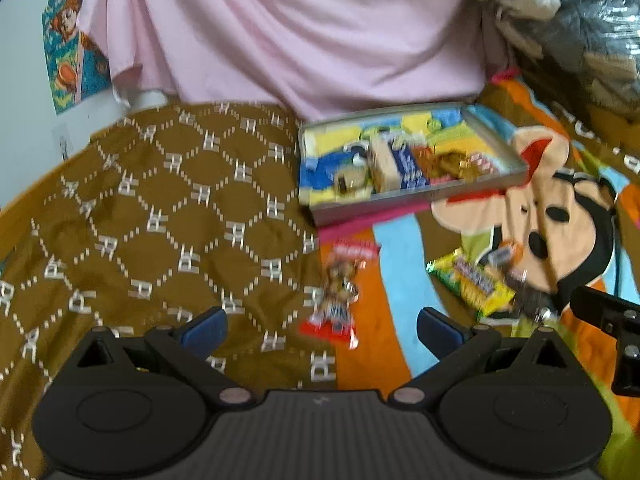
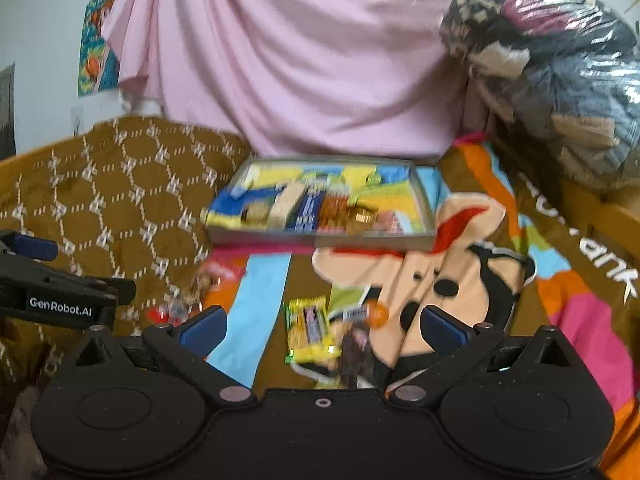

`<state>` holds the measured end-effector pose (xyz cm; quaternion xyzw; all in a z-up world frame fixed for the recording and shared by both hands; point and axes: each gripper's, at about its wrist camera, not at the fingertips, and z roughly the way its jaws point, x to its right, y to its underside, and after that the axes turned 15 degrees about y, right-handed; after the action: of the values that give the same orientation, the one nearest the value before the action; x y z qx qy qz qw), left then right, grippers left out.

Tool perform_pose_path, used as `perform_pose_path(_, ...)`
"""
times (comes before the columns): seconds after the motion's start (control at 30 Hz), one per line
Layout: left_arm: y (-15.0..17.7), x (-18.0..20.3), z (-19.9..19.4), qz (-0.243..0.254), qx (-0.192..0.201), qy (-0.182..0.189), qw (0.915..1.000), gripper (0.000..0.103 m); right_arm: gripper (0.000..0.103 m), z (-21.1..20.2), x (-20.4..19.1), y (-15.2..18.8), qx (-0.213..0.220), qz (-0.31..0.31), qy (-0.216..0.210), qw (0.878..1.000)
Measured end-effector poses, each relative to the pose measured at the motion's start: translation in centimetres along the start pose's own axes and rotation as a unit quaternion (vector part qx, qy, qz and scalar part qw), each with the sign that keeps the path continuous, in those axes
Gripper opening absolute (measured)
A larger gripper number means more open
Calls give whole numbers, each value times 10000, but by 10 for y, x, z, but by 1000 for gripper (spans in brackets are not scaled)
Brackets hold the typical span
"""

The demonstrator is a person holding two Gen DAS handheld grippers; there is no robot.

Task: Organize snacks
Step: 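Lift both tools out of the tray back over the remaining snacks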

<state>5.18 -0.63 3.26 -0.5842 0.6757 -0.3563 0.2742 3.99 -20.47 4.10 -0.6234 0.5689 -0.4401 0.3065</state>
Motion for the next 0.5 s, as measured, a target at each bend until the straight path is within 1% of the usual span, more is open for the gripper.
perform_pose_path(0.23, 16, -12, 20, -133, -453, -99, 9988, 103, 102, 13, -12, 22, -450, -214, -70, 9987)
perform_pose_path(0.5, 24, -20, 32, -175, -641, -190, 9976, 103, 102, 30, -23, 35, -788, -362, -211, 9960)
